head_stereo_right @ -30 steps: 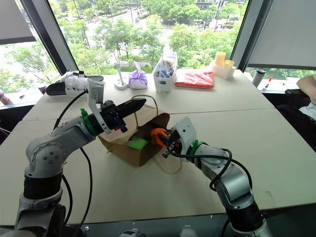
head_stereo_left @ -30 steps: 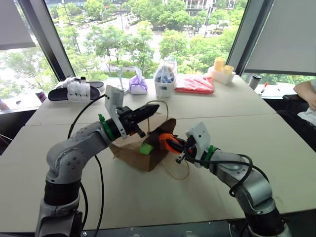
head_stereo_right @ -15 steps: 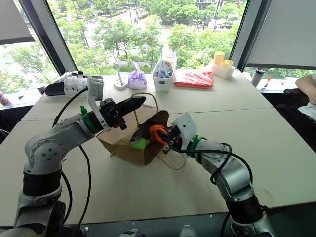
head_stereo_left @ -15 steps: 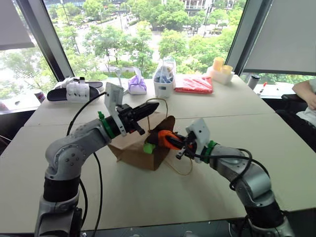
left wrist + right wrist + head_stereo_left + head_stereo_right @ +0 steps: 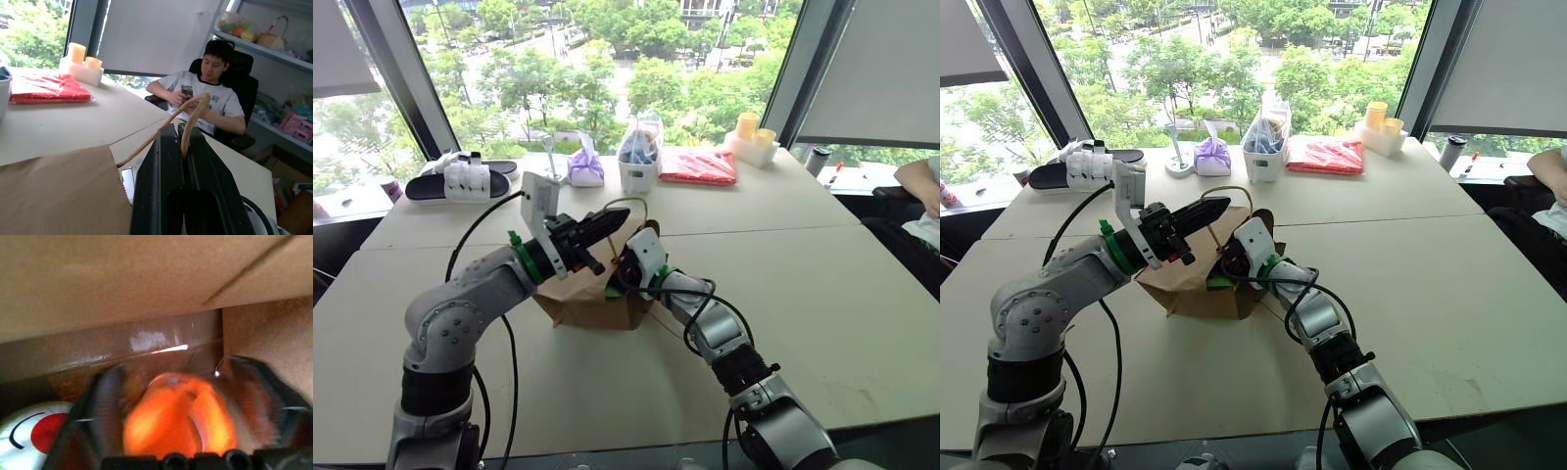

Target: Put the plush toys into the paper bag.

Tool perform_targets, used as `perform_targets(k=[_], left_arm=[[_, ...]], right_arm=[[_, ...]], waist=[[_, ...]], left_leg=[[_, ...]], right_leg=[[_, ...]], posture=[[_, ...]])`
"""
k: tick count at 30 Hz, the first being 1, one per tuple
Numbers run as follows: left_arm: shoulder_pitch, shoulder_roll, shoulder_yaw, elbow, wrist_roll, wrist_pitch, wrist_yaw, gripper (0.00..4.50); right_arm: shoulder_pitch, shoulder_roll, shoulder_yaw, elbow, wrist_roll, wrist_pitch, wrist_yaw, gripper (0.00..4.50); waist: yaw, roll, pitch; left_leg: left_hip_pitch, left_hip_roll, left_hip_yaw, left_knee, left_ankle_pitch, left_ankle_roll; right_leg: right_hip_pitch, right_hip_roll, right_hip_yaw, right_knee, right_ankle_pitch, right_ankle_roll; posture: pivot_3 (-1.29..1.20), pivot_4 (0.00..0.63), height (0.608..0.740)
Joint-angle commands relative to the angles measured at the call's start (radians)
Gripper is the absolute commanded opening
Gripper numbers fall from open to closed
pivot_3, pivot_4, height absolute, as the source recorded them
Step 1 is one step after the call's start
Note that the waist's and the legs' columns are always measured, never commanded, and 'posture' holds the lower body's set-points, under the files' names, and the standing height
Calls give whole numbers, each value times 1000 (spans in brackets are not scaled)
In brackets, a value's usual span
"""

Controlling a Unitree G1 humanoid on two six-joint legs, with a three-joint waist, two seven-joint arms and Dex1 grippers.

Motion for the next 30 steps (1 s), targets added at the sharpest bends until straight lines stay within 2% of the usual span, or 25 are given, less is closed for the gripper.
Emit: perform_targets(k=[1, 7, 11, 15, 18, 27, 30], left_arm=[[3, 12, 21, -33, 3, -34, -15, 0], [16, 13, 11, -14, 14, -56, -44, 0], [16, 14, 6, 4, 28, -66, -70, 0], [12, 8, 1, 18, 36, -68, -90, 0], [2, 3, -5, 28, 45, -69, -99, 0], [-8, 5, -11, 26, 45, -61, -97, 0], [-7, 5, -10, 21, 43, -59, -91, 0]], right_arm=[[51, -58, -45, -195, 34, 68, 53, 4436], [227, -246, -124, -614, 158, 308, 161, 4436], [308, -330, -190, -732, 205, 405, 173, 4436], [370, -375, -194, -688, 153, 388, 153, 4436], [390, -367, -180, -583, 112, 350, 127, 4436], [353, -332, -136, -374, 24, 277, 87, 4436], [350, -331, -118, -360, 2, 258, 94, 3564]], waist=[[2, 0, 0], [4, 0, 0], [2, 0, 0], [5, 0, 0], [5, 0, 0], [2, 0, 0], [3, 0, 0]], left_leg=[[0, 0, 0, 0, 0, 0], [-1, 0, 0, 0, 0, 1], [0, 0, 1, 0, -2, 4], [0, 0, 1, 1, -3, 5], [0, 0, 1, 1, -3, 5], [0, 0, 1, 1, -1, 2], [1, 0, 1, 1, -1, 2]], right_leg=[[0, 0, 0, 0, 0, 0], [0, 0, 0, 0, 0, 0], [0, 1, 0, 0, 0, 0], [1, 0, 0, 0, 0, 0], [1, 0, 0, 0, 0, 0], [1, 0, 0, 0, 0, 0], [1, 0, 0, 0, 0, 0]], posture=[[0, 150, 740], [0, 150, 740], [0, 150, 740], [0, 150, 740], [0, 150, 740], [0, 150, 740], [0, 150, 740]])
